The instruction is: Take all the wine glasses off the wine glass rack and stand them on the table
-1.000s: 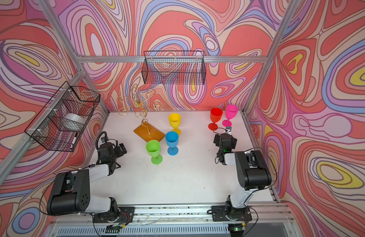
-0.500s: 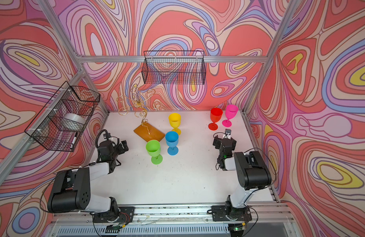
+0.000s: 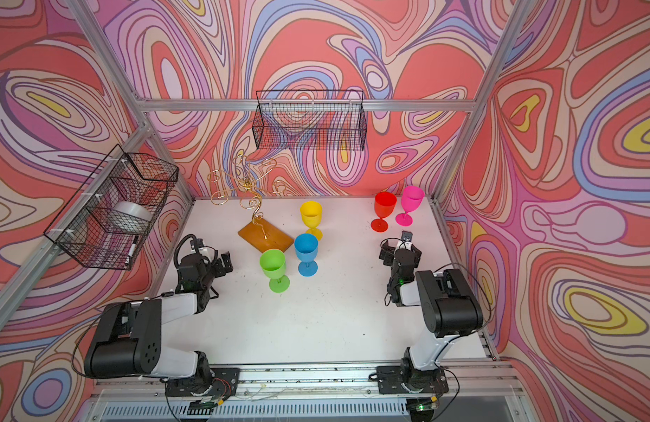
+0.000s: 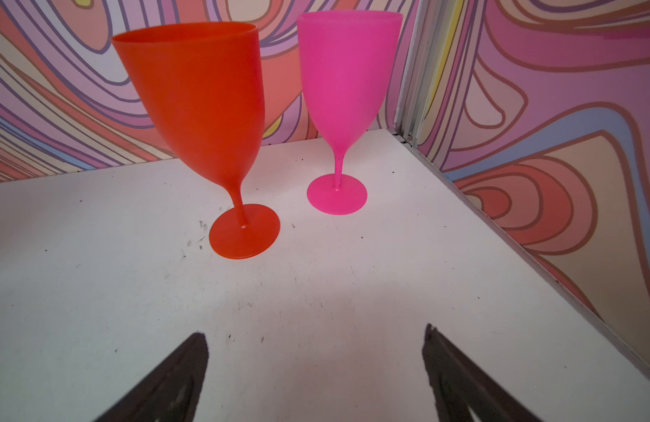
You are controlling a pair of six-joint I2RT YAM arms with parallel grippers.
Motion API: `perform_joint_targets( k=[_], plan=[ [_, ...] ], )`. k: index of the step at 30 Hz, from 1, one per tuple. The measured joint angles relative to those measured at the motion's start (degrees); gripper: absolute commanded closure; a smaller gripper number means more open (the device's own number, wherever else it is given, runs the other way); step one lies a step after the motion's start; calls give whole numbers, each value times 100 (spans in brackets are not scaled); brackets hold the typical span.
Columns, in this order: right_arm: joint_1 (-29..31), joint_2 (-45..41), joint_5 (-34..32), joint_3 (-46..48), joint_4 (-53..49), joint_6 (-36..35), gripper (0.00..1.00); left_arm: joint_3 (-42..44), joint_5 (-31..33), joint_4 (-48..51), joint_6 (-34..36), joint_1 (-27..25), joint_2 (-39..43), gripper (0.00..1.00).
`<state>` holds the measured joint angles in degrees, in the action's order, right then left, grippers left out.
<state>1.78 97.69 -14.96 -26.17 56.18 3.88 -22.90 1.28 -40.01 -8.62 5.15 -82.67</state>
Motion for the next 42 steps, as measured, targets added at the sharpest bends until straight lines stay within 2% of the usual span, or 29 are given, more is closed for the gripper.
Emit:
perform_joint_targets(
  k=[3,5,12,42],
  plan=[
    [0,0,0,2,2,0,3,352,2,-1075,260,-282,-308,0],
    [0,0,2,0,0,0,3,387,85,-866,321,-479,-479,0],
    [0,0,2,0,0,0,2,160,251,-859,546,-555,-581,0],
    [0,26,28,0,0,-20,2,153,328,-935,608,-564,-592,0]
  ],
)
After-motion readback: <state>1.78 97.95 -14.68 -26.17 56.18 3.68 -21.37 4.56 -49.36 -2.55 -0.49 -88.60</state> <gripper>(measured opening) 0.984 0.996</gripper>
